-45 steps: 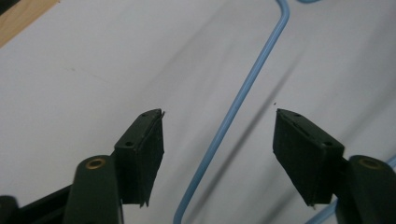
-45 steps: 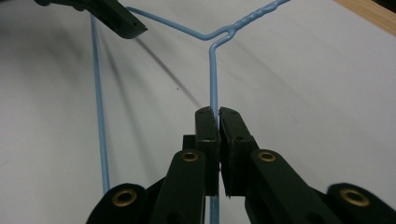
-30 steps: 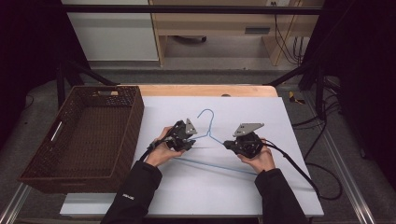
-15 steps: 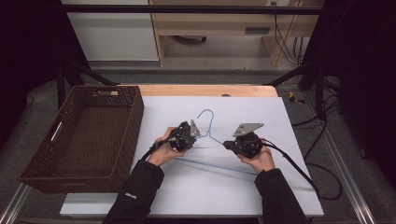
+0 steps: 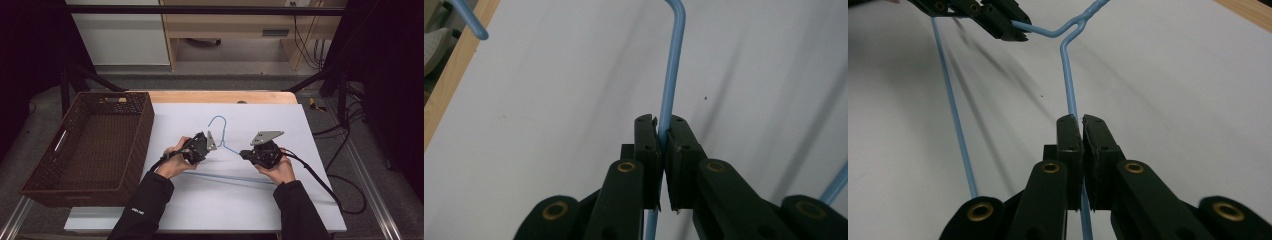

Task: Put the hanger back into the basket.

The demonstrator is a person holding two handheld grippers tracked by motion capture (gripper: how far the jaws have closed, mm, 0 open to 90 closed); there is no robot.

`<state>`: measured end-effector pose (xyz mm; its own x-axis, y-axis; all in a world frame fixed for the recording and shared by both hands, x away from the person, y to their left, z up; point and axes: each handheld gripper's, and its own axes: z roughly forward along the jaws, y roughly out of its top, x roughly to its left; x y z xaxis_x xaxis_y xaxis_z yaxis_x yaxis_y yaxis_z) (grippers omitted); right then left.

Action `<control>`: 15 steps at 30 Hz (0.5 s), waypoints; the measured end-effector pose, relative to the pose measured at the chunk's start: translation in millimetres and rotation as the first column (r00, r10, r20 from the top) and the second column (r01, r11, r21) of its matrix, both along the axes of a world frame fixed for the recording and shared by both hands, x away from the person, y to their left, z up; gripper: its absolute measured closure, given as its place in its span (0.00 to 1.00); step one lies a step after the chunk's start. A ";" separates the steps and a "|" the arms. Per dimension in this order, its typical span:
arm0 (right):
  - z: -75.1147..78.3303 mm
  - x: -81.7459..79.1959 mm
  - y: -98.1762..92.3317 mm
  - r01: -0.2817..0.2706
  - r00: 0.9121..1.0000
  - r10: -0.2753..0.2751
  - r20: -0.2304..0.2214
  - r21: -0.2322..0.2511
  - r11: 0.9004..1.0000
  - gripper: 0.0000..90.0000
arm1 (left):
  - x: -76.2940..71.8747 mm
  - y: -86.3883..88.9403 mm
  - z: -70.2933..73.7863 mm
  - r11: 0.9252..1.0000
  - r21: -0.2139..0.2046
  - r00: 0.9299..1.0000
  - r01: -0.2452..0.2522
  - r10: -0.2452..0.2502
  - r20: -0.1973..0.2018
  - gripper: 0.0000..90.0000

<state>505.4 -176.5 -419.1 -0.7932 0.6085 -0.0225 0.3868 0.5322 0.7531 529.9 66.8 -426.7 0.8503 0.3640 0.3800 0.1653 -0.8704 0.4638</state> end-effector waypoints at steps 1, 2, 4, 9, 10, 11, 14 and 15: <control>0.3 0.0 -0.2 -0.003 1.000 0.003 0.001 0.004 1.000 0.97 | -1.2 -0.2 0.7 1.000 0.009 1.000 0.004 -0.004 0.000 0.95; 0.8 -0.1 -0.3 -0.002 1.000 0.002 0.002 0.003 1.000 0.97 | -2.7 -0.5 1.3 1.000 0.012 1.000 0.007 -0.007 0.002 0.95; 1.6 -0.4 -1.0 -0.004 1.000 0.004 0.000 0.007 1.000 0.97 | -5.4 -1.0 3.2 1.000 0.019 1.000 0.012 -0.012 0.009 0.96; 4.6 -1.2 -2.9 -0.007 1.000 0.007 0.000 0.019 1.000 0.97 | -11.5 -1.2 10.7 0.999 0.035 1.000 0.016 -0.017 0.018 0.96; 5.2 -1.3 -3.4 -0.010 1.000 0.010 0.001 0.022 1.000 0.97 | -12.9 -1.3 12.5 0.999 0.038 1.000 0.015 -0.016 0.015 0.97; 6.0 -1.8 -3.8 -0.006 1.000 0.006 -0.001 0.021 1.000 0.96 | -14.6 -1.6 14.3 0.999 0.041 1.000 0.015 -0.016 0.018 0.97; 8.5 -2.4 -5.5 -0.003 1.000 0.002 0.008 0.034 0.999 0.95 | -19.8 -2.9 20.5 0.999 0.040 1.000 0.005 -0.006 0.025 0.97; 9.5 -2.9 -5.9 0.004 1.000 -0.005 0.012 0.043 0.999 0.95 | -21.2 -3.2 23.1 0.999 0.040 1.000 0.001 -0.002 0.020 0.97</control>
<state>502.5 -182.4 -409.7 -0.7902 0.6128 -0.0059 0.3801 0.4976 0.7797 508.7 63.6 -403.6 0.8428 0.3470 0.4116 0.1550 -0.8886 0.4318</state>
